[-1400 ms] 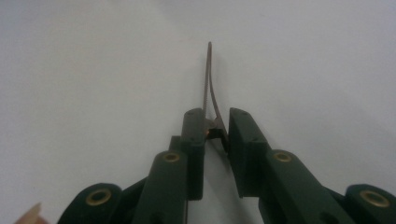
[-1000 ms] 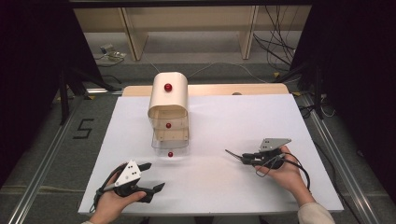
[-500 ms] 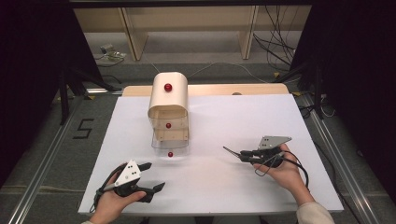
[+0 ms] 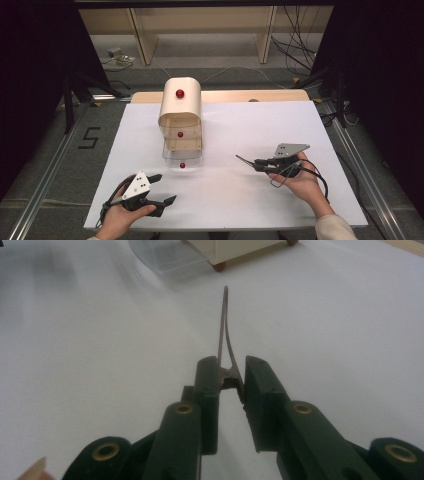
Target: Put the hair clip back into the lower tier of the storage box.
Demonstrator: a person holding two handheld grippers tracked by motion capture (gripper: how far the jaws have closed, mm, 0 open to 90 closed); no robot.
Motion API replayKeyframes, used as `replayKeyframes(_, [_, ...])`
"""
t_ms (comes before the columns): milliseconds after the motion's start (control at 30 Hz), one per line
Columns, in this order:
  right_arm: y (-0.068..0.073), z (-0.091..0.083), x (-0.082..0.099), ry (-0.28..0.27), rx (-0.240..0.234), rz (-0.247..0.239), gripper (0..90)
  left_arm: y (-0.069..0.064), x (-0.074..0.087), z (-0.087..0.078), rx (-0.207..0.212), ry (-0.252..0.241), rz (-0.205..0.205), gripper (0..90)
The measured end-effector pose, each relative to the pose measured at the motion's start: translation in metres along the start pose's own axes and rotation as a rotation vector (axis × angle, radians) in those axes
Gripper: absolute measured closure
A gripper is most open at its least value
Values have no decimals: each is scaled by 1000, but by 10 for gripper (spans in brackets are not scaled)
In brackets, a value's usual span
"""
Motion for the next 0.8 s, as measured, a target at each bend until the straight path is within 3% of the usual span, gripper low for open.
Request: replayKeyframes(800, [9, 7, -21, -10, -20, -38, 775, 0, -2, 0, -5, -9, 7, 162])
Point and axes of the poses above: each handheld gripper's, and its own axes: z roughly forward along the jaws, x roughly out of its underside, y roughly to its left, the point moved 9 cm from there along z, roughly forward along the jaws, and after that the axes turned 2 degrees about z, right-handed, at the moved point
